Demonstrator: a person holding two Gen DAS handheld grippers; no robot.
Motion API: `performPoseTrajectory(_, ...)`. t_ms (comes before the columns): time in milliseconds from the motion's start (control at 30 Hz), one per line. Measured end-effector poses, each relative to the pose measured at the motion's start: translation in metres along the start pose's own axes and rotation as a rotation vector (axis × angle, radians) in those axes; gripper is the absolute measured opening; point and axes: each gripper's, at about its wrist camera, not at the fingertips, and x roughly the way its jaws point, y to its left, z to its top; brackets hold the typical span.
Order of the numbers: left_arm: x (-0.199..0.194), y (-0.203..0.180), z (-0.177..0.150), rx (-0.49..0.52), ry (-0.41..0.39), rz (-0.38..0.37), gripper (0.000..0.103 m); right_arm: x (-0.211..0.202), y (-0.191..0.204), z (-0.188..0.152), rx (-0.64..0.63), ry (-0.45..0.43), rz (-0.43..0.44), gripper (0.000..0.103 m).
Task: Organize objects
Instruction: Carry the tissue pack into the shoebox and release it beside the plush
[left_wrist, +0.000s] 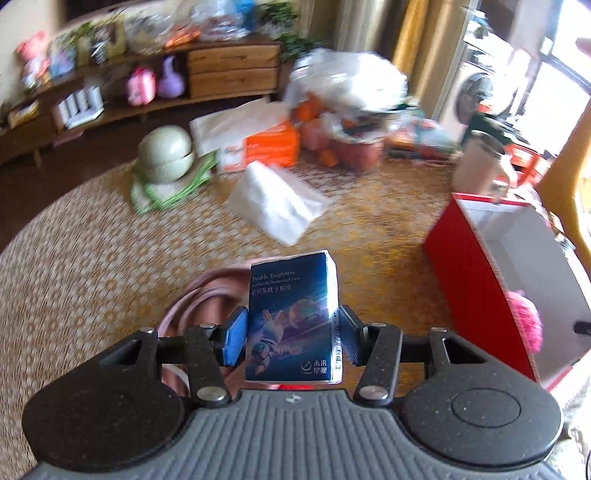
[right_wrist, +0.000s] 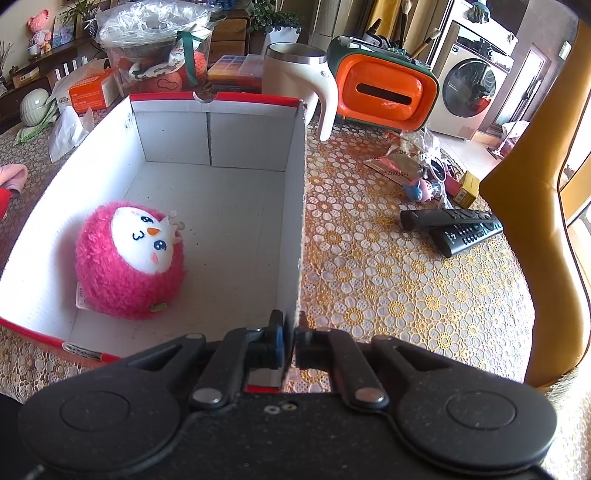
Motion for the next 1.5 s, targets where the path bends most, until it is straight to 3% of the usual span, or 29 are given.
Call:
performPoseTrajectory(500, 0.005, -0.166, 0.02, 0.334, -0.007, -0.194, 0.051, 0.0, 0.002, 0.0, -0.027, -0.005, 0.0, 0.005)
performPoseTrajectory(900, 0.04, -0.291, 0.013, 0.558, 0.013, -0.259, 0.051, -0.001, 0.0, -0.001, -0.036, -0.013, 0.015, 0.004)
performPoseTrajectory(1133, 0.079, -0.324, 0.013, 0.555, 0.063, -0.28, 0.051, -0.001, 0.0, -0.001, -0.039, -0.011, 0.023, 0.004)
performPoseTrajectory(1500, 0.131, -0.358, -0.001, 0.584, 0.149, -0.229, 0.052, -0.001, -0.001, -0.002, -0.039, -0.008, 0.033, 0.004)
